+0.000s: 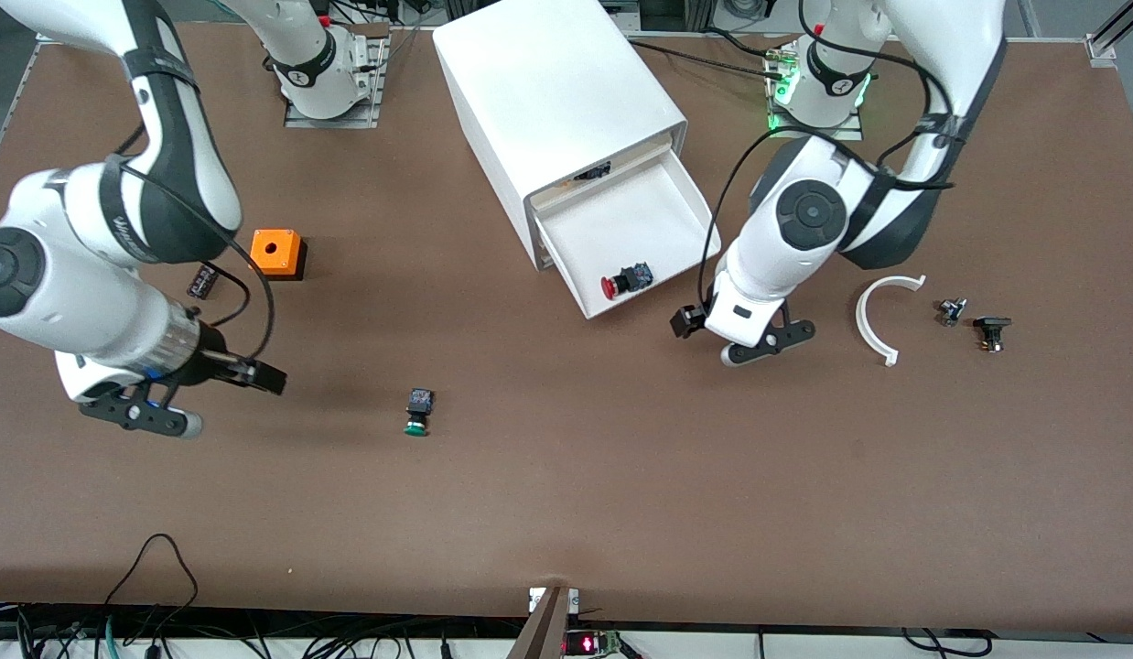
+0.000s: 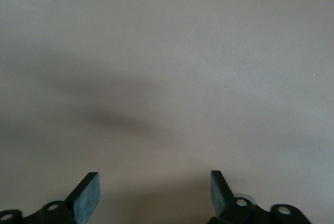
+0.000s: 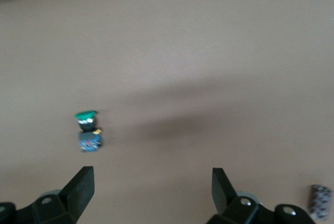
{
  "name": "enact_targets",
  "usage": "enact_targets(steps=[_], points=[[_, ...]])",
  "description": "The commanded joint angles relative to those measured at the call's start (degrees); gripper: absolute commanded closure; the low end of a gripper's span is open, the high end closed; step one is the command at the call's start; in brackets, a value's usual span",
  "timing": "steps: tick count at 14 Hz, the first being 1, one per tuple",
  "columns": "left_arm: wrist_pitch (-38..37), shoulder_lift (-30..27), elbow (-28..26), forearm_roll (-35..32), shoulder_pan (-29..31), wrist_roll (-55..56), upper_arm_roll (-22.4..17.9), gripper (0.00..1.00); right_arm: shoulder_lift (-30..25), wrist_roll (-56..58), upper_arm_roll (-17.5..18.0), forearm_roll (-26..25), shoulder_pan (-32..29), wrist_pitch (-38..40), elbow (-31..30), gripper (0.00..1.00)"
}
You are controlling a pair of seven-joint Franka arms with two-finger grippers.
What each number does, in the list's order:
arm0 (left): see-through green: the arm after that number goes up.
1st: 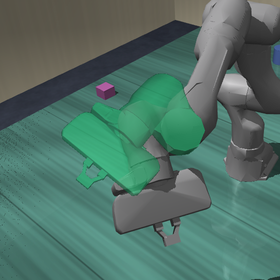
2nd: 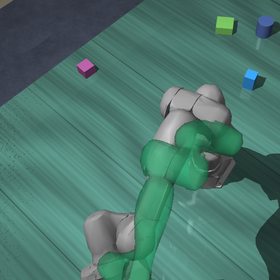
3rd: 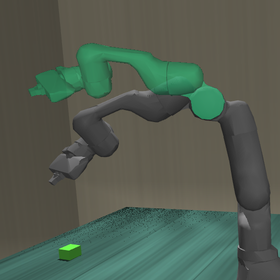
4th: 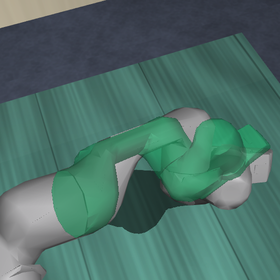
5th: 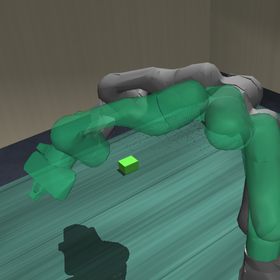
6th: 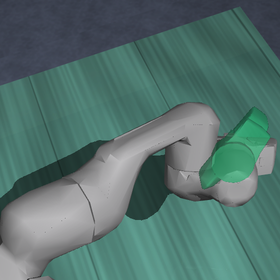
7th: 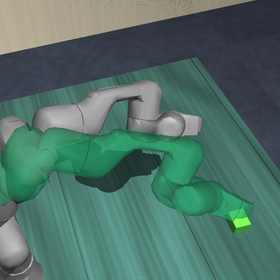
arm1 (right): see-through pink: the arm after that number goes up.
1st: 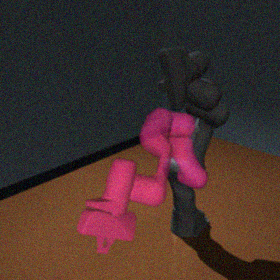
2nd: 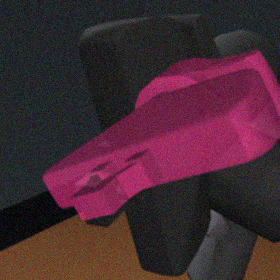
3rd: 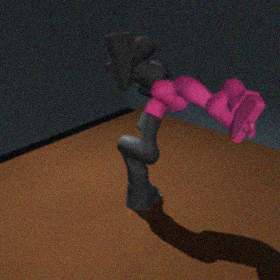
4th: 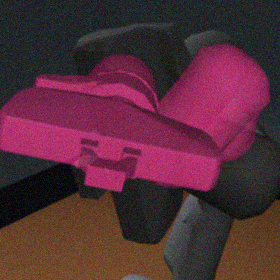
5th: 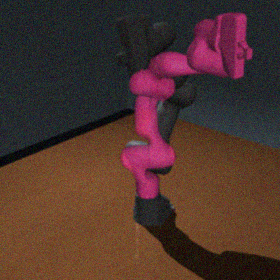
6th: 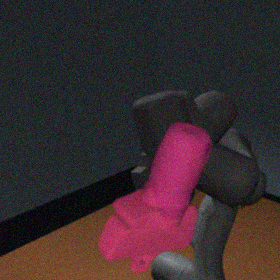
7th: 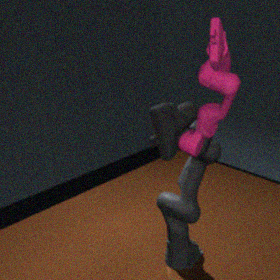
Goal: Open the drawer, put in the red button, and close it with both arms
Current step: 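Push the drawer closed with the left gripper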
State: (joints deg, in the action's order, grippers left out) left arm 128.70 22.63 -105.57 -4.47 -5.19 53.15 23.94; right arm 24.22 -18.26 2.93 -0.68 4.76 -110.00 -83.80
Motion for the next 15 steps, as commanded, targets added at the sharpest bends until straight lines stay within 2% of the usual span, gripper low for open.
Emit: enact_targets(steps=[1, 3, 8, 11, 15], points=[[3.75, -1.10, -4.29, -1.77, -2.53, 4.77, -0.13, 0.03, -8.74, 8.39, 0.76, 0.77, -3.52, -2.59, -10.32, 0.00], [4.02, -1.19, -5.08, -1.77, -3.07, 5.56, -0.04, 0.03, -12.51, 11.39, -0.90, 0.77, -3.79, -2.06, -12.95, 0.00], [3.40, -1.45, -8.24, -1.77, -5.36, 5.65, 2.15, 0.02, -21.92, 12.28, -1.61, 0.68, -3.70, -1.45, -20.16, 0.00], [1.74, -1.89, -9.65, -1.68, -5.09, 6.00, 5.14, 0.02, -25.18, 12.28, -2.14, 0.59, -3.70, 1.98, -20.44, 0.00], [-1.51, -1.89, -9.57, -0.89, -4.65, 7.31, 9.27, 0.02, -26.85, 12.20, -2.23, 0.50, -3.70, 4.00, -20.00, 0.00]])
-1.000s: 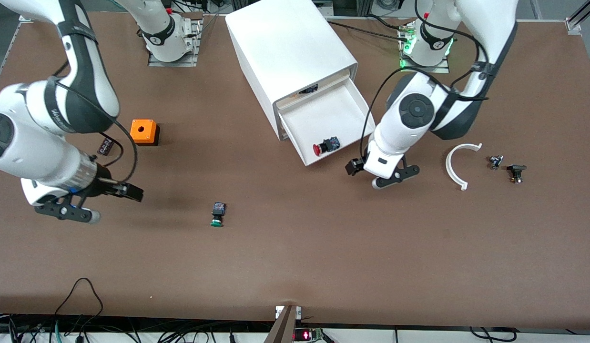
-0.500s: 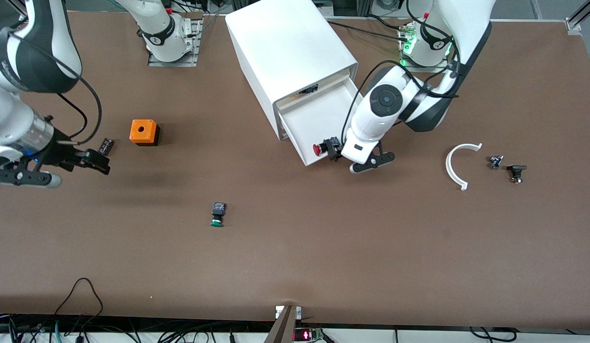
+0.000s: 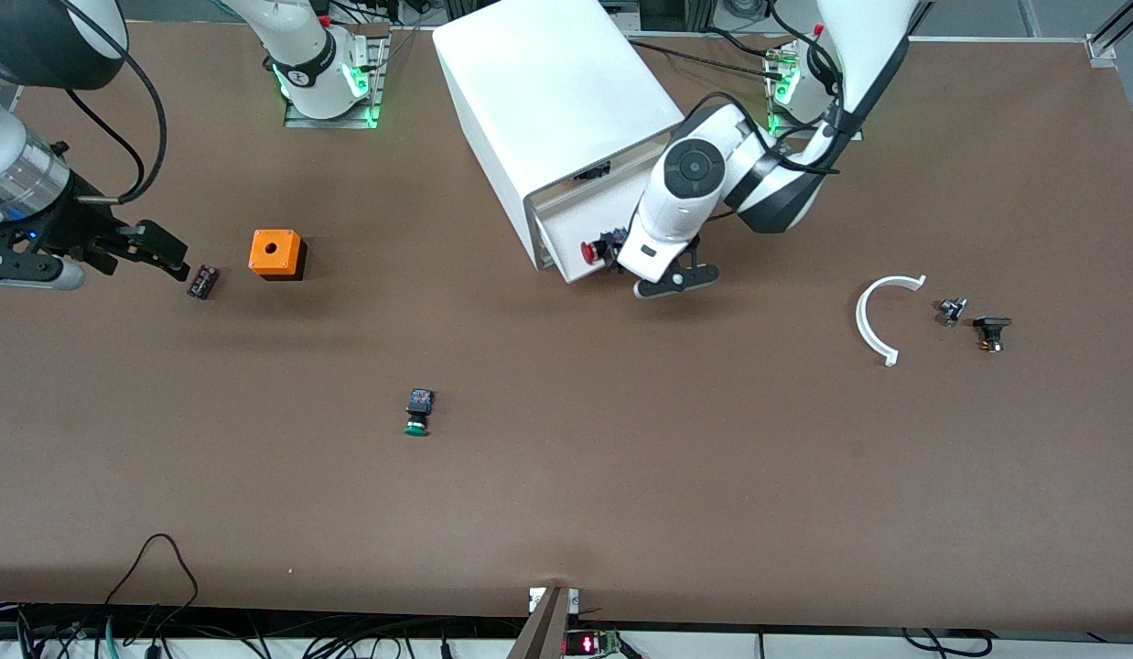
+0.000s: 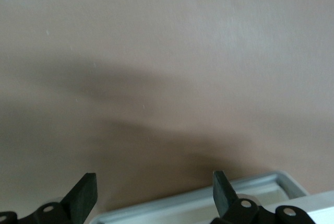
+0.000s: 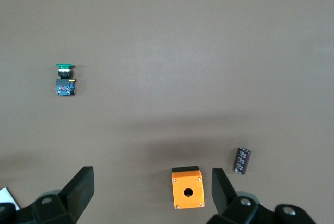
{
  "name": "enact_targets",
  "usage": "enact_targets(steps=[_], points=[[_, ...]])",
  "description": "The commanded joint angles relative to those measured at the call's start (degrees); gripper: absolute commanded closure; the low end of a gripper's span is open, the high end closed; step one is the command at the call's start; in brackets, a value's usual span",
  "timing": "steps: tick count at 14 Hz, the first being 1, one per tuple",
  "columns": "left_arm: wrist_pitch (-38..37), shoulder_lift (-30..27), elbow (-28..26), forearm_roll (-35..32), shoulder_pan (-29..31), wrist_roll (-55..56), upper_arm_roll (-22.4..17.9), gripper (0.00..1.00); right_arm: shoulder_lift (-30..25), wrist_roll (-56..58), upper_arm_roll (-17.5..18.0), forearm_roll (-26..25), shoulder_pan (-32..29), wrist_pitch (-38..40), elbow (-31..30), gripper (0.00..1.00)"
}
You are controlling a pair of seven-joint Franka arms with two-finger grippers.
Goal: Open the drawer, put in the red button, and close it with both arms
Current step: 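Push the drawer closed with the left gripper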
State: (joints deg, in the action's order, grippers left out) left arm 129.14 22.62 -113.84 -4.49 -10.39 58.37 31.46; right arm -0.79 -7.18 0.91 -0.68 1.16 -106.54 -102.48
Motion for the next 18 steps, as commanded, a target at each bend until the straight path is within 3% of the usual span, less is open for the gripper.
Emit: enact_targets(steps=[1, 5, 8, 11, 18], points=[[-2.48, -1.88, -1.29, -0.70, 0.63, 2.88, 2.80, 0.02, -2.45, 1.20, -0.20, 0.50, -0.10, 1.50, -1.31, 0.00], [-5.65, -1.88, -0.77, -0.26, 0.72, 4.64, 4.75, 0.02, -1.41, 1.73, -0.47, 0.33, -0.27, 5.02, 3.33, 0.00], [-5.74, -1.70, -0.76, 5.62, 0.11, 4.64, 4.75, 0.02, 1.05, 1.73, -0.73, 0.50, -0.71, 9.93, 9.30, 0.00], [-5.83, -1.44, -0.85, 7.20, -0.24, 4.64, 4.83, 0.02, 5.00, 1.55, -0.82, 0.15, -0.80, 14.41, 15.81, 0.00], [-7.14, -2.05, -0.50, 7.56, 0.54, 4.56, 5.71, 0.01, 5.63, 0.32, -0.73, 0.41, -0.80, 15.74, 16.61, 0.00]])
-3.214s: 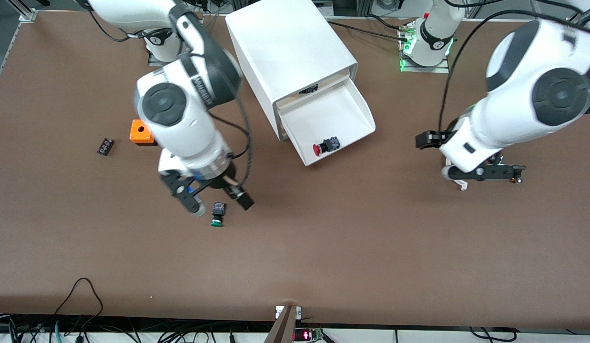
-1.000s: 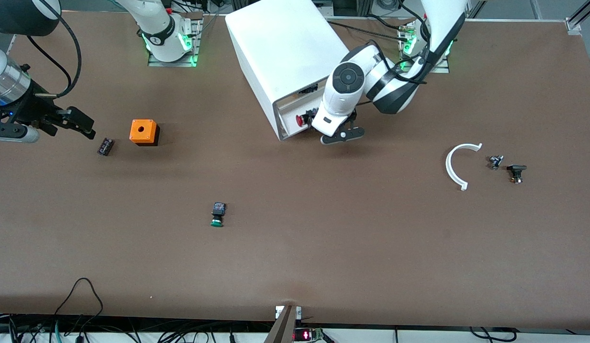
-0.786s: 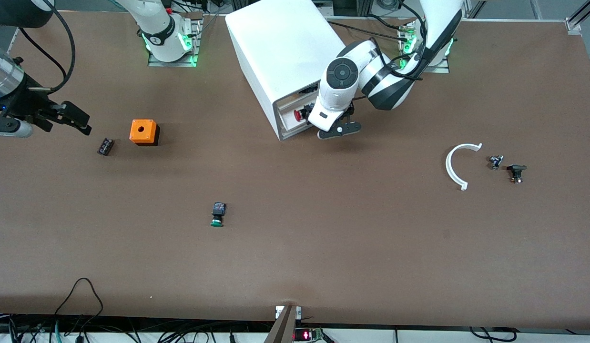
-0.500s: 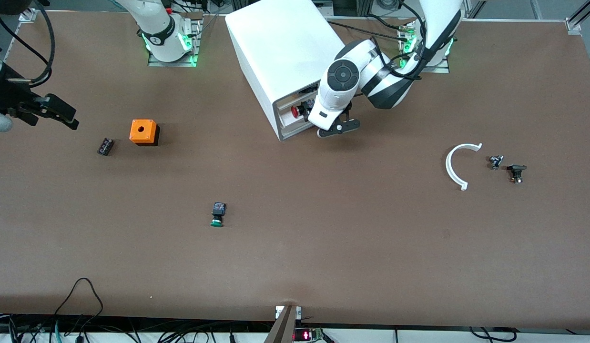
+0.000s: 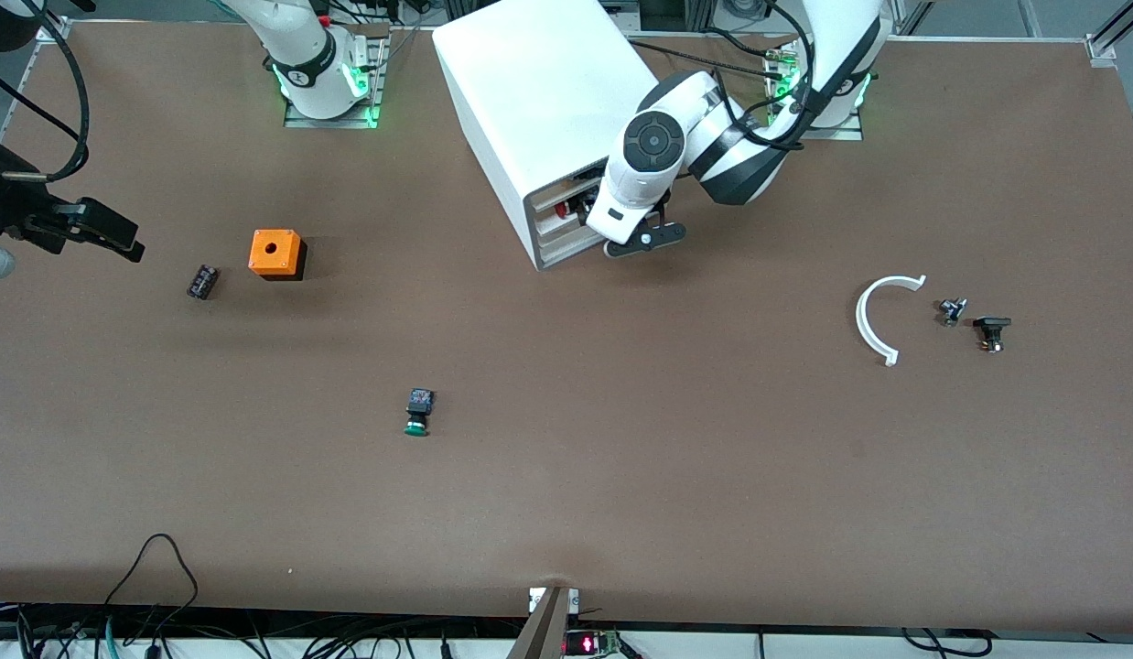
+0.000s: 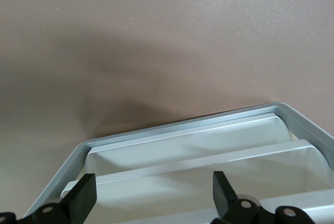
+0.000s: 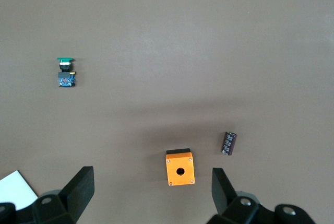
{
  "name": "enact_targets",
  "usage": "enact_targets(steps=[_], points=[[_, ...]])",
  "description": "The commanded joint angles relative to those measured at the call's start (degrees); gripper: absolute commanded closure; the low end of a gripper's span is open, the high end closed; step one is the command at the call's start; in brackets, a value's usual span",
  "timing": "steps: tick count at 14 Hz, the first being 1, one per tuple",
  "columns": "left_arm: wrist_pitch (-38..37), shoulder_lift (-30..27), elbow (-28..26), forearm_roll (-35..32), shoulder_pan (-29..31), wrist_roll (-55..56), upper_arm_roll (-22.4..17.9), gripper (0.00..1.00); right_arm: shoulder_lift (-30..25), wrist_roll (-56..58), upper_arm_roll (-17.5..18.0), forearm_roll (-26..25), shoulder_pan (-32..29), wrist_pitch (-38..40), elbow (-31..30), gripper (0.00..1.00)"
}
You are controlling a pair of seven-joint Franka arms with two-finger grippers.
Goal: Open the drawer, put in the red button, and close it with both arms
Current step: 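Push the drawer closed with the left gripper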
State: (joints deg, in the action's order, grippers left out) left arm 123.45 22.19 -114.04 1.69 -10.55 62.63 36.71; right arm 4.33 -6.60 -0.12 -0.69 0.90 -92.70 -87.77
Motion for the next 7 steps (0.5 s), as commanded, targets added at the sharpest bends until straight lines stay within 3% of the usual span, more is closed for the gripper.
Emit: enact_targets(steps=[1, 7], points=[[-3.37, -2.93, -0.22, 1.30, 0.97, -0.57, 0.38, 0.01, 0.51, -0.35, 0.30, 0.34, -0.46, 1.39, 1.99, 0.00], [-17.24, -4.35, 10.92, 0.25, 8.86, -10.74, 0.11, 0.01, 0.68, 0.09, 0.30, 0.16, -0.63, -0.11, 2.52, 0.00]])
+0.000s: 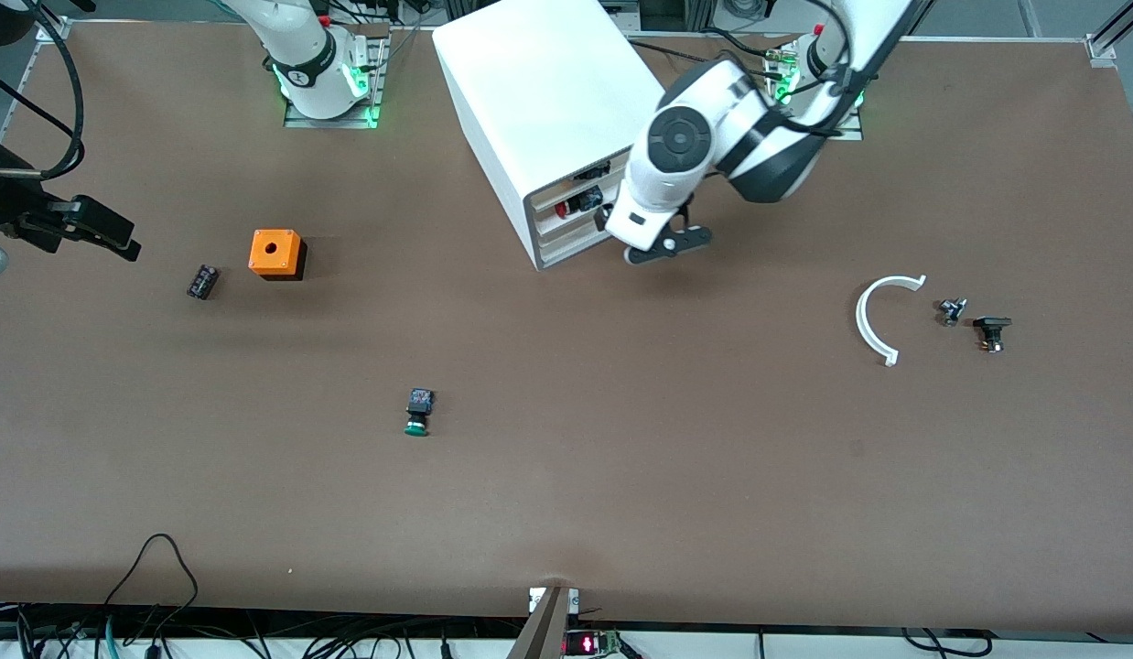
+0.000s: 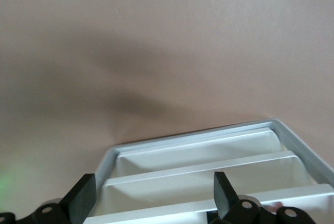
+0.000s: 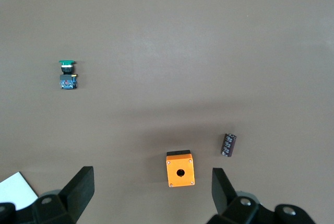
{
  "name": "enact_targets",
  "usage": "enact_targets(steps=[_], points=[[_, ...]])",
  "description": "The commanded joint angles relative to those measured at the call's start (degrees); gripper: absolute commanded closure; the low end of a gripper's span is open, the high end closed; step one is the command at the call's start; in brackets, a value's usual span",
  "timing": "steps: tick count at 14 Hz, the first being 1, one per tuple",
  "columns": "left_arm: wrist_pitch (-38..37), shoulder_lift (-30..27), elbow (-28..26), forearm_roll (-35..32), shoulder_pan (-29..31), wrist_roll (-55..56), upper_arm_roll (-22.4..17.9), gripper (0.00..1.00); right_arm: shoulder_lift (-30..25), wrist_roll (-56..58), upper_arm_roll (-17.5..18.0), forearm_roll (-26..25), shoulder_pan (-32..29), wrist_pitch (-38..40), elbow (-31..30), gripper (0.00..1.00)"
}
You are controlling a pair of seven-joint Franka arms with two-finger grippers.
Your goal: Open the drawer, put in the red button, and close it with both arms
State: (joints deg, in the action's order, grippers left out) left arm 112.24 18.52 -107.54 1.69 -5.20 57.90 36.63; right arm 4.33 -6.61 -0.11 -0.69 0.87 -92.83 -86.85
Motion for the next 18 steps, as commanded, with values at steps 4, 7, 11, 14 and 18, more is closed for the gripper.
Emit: enact_targets(steps=[4, 7, 11, 14, 18], points=[[-16.24, -0.68, 14.35, 0.16, 11.78, -19.19, 0.02, 0.01, 0.95, 0.28, 0.29, 0.25, -0.61, -0.07, 1.59, 0.00], [-24.40, -1.11, 20.06, 0.16, 15.92, -25.19, 0.55, 0.01, 0.95, -0.16, 0.37, 0.34, -0.52, 0.01, 1.59, 0.00], [-32.86, -1.82, 25.88, 0.07, 18.81, -32.39, 0.37, 0.01, 0.86, 0.37, 0.29, 0.16, -0.52, 0.01, 1.51, 0.00], [-35.24, -5.31, 27.03, -0.10, 20.76, -43.43, -2.24, 0.01, 0.86, 0.37, 0.29, 0.34, -0.52, 0.01, 1.51, 0.00], [-30.18, -12.87, 20.11, -0.63, 17.44, -62.16, -14.09, 0.01, 0.86, 0.37, 0.29, 0.34, -0.52, 0.01, 1.51, 0.00]])
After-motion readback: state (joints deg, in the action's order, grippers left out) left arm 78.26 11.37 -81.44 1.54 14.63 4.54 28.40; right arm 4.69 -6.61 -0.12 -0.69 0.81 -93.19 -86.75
